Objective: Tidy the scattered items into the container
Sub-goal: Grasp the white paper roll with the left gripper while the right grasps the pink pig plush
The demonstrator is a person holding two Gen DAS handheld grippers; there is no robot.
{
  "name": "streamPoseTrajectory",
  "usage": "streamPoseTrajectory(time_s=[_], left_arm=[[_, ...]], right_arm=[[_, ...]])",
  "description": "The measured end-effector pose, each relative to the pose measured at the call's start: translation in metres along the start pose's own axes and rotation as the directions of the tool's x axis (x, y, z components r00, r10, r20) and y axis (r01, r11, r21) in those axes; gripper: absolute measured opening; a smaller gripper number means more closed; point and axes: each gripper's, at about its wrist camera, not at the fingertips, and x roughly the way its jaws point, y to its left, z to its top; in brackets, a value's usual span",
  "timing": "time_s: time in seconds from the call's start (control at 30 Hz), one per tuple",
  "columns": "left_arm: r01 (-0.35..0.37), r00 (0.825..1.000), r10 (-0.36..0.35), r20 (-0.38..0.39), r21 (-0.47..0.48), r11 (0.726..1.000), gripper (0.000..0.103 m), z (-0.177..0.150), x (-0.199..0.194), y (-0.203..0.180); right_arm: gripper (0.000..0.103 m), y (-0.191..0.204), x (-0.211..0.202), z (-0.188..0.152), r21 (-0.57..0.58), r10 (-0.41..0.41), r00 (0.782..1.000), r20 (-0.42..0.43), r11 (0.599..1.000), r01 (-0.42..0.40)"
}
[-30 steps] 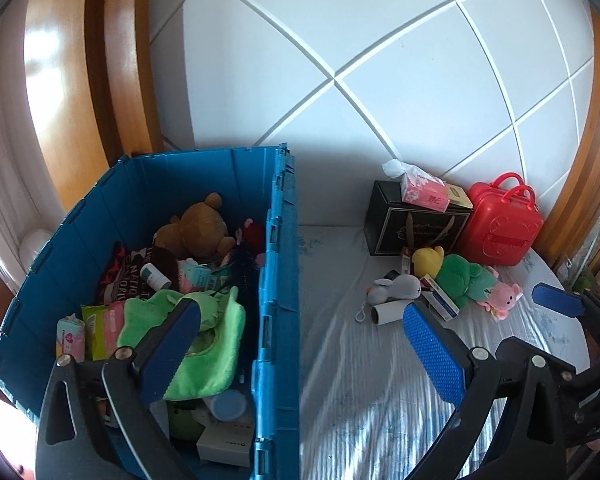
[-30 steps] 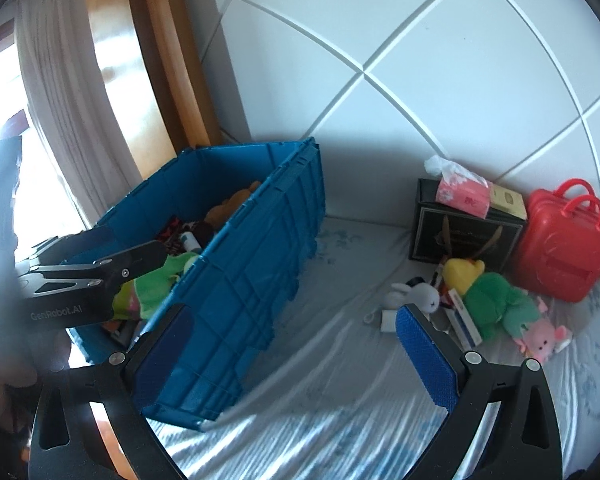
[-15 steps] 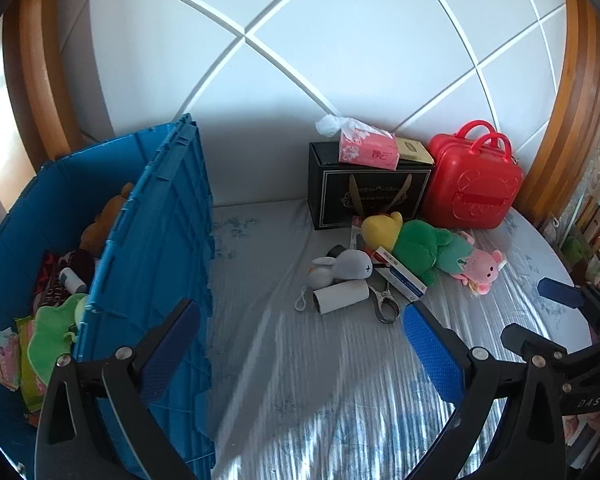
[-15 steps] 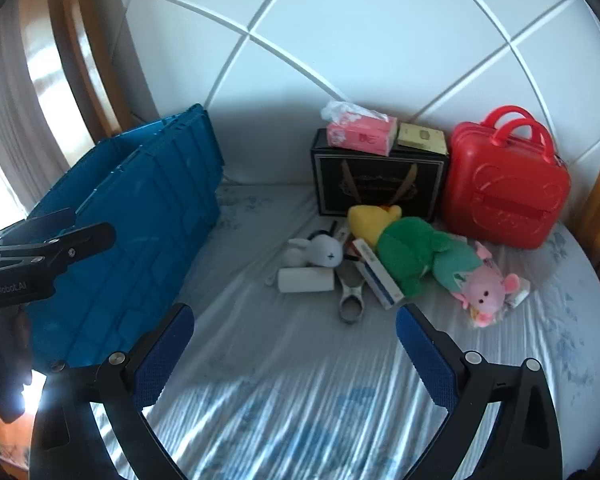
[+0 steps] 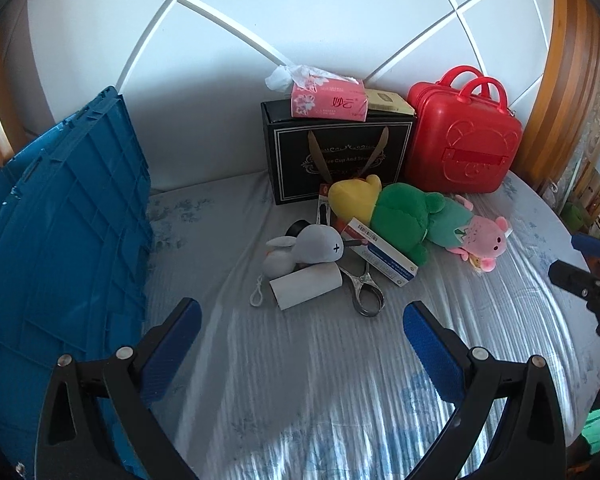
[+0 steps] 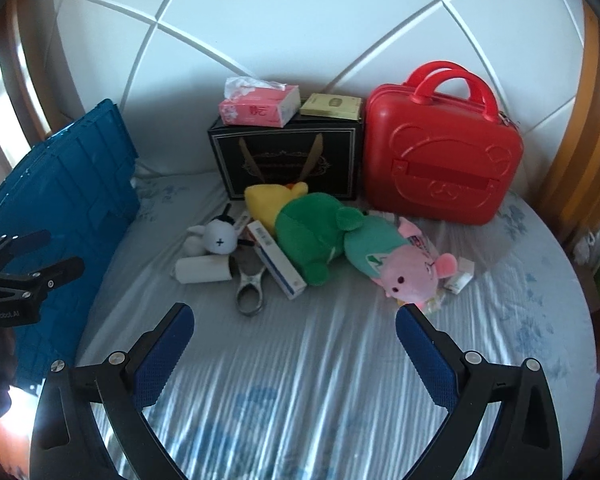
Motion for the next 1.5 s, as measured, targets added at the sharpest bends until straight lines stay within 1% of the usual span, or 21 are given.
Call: streamPoseTrajectory(time_s=[0.1,0.2,0.27,0.37,0.47,0.57,0.63,0.7,0.77,0.87,0.97,1.03,1.07,1.1,1.13,1.2,1.33,1.43,1.5], left_arm=[[-0.006,1.000,0.007,-0.023,0.036,0.999,0.103,-0.003,0.026,-0.006],[-0.007,0.999,0.010,-0.030,0.106,0.994,0.102,-0.007,0.053,-0.015],[0.005,0.999,0.001,-0.040,0.153,0.988,0.102,-0.010,0.076,-0.020],[0.022,0.999,-0.012,-0.051,0.198,0.980,0.100,-0.016,0.109,-0.021],[0.033,0.997,-0.018,-0.070,0.220,0.975,0.099,-0.019,0.146,-0.015],[0.049,0.995,-0.027,-0.100,0.221,0.974,0.095,-0.019,0.177,-0.010],[0.054,0.994,-0.030,-0.105,0.232,0.971,0.093,-0.019,0.195,-0.010],[0.062,0.993,-0.034,-0.117,0.245,0.967,0.093,-0.020,0.212,-0.010],[0.059,0.991,-0.026,-0.128,0.263,0.963,0.089,-0.022,0.227,-0.011],[0.070,0.990,-0.033,-0.138,0.272,0.960,0.087,-0.023,0.242,-0.012],[0.083,0.990,-0.043,-0.138,0.299,0.951,0.085,-0.027,0.249,-0.016],[0.107,0.987,-0.063,-0.149,0.309,0.945,0.069,-0.032,0.250,-0.019],[0.119,0.986,-0.076,-0.147,0.306,0.945,0.065,-0.034,0.247,-0.020],[0.127,0.986,-0.085,-0.145,0.306,0.944,0.057,-0.036,0.244,-0.022],[0.135,0.985,-0.095,-0.143,0.303,0.943,0.052,-0.041,0.240,-0.024],[0.147,0.984,-0.111,-0.140,0.289,0.946,0.049,-0.049,0.232,-0.026],[0.166,0.982,-0.138,-0.131,0.231,0.959,0.048,-0.067,0.216,-0.026],[0.174,0.980,-0.152,-0.126,0.180,0.968,0.048,-0.078,0.207,-0.022],[0.178,0.979,-0.159,-0.128,0.155,0.972,0.048,-0.084,0.203,-0.020]], right_arm=[[0.102,-0.018,0.015,0.003,-0.003,-0.024,1.000,-0.001,1.000,0.024],[0.102,-0.040,0.039,0.004,-0.008,-0.063,0.998,-0.029,0.998,0.063],[0.102,-0.053,0.055,0.004,-0.013,-0.083,0.995,-0.047,0.997,0.082],[0.102,-0.071,0.076,0.003,-0.008,-0.093,0.994,-0.063,0.996,0.093],[0.102,-0.084,0.097,-0.001,-0.010,-0.104,0.992,-0.078,0.995,0.104],[0.102,-0.095,0.117,-0.006,-0.015,-0.131,0.987,-0.095,0.991,0.130],[0.102,-0.104,0.130,-0.009,-0.013,-0.144,0.984,-0.105,0.990,0.143],[0.102,-0.112,0.142,-0.011,-0.016,-0.155,0.982,-0.109,0.988,0.154],[0.102,-0.118,0.151,-0.011,-0.022,-0.161,0.981,-0.109,0.987,0.159],[0.102,-0.125,0.165,-0.009,-0.033,-0.166,0.981,-0.105,0.986,0.163],[0.102,-0.129,0.176,-0.006,-0.044,-0.162,0.981,-0.105,0.986,0.158],[0.102,-0.130,0.183,-0.004,-0.054,-0.156,0.982,-0.110,0.987,0.150],[0.102,-0.131,0.186,-0.003,-0.058,-0.151,0.982,-0.113,0.988,0.145],[0.102,-0.132,0.190,-0.002,-0.061,-0.147,0.982,-0.117,0.988,0.140],[0.102,-0.134,0.194,0.000,-0.062,-0.143,0.982,-0.124,0.989,0.136],[0.102,-0.135,0.203,0.003,-0.079,-0.144,0.979,-0.142,0.988,0.133],[0.103,-0.129,0.224,0.011,-0.149,-0.137,0.973,-0.186,0.983,0.110],[0.103,-0.122,0.242,0.011,-0.224,-0.163,0.959,-0.233,0.968,0.111],[0.103,-0.122,0.248,0.008,-0.249,-0.176,0.952,-0.249,0.962,0.113]])
